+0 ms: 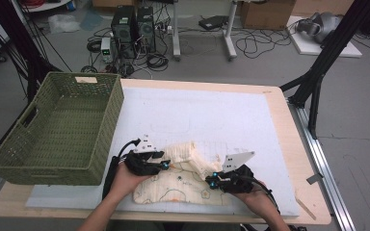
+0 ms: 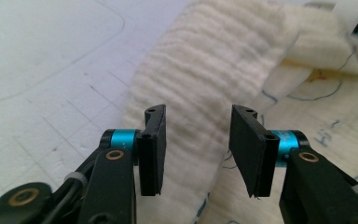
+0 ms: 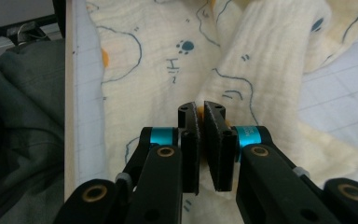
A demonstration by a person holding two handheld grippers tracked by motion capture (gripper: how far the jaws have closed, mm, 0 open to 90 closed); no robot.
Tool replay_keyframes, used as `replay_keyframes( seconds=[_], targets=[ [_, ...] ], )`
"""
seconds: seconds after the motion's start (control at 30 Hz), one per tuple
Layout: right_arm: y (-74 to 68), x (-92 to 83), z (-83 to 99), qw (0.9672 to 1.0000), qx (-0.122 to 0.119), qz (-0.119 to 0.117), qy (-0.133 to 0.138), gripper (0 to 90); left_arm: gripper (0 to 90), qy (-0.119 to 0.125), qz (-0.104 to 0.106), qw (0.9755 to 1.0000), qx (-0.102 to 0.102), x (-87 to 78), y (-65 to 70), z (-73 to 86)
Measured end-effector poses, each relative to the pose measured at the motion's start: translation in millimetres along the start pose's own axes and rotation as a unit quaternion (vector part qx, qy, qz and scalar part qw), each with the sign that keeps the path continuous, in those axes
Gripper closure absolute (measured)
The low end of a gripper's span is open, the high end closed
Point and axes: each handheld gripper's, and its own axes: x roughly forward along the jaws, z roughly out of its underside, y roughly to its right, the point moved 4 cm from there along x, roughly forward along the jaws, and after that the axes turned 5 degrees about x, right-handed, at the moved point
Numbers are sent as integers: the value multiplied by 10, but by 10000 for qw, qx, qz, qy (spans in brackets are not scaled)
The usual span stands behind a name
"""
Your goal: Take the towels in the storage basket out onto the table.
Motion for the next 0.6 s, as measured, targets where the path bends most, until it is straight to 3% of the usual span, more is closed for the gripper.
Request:
replay_keyframes(
  seconds=[0.23,0.5,0.6],
  targets=[
    [58,-106,-106,9999,35,24,160,799,841,-221,-120,9996,151,64,-39,47],
    [290,-222,-300,9980,140,464,401,712,863,-67,-134,9999,85,-6,-70,32],
    [407,-197,-339,9975,266,536,372,688,863,128,-119,9998,-72,-60,-115,14]
  ],
)
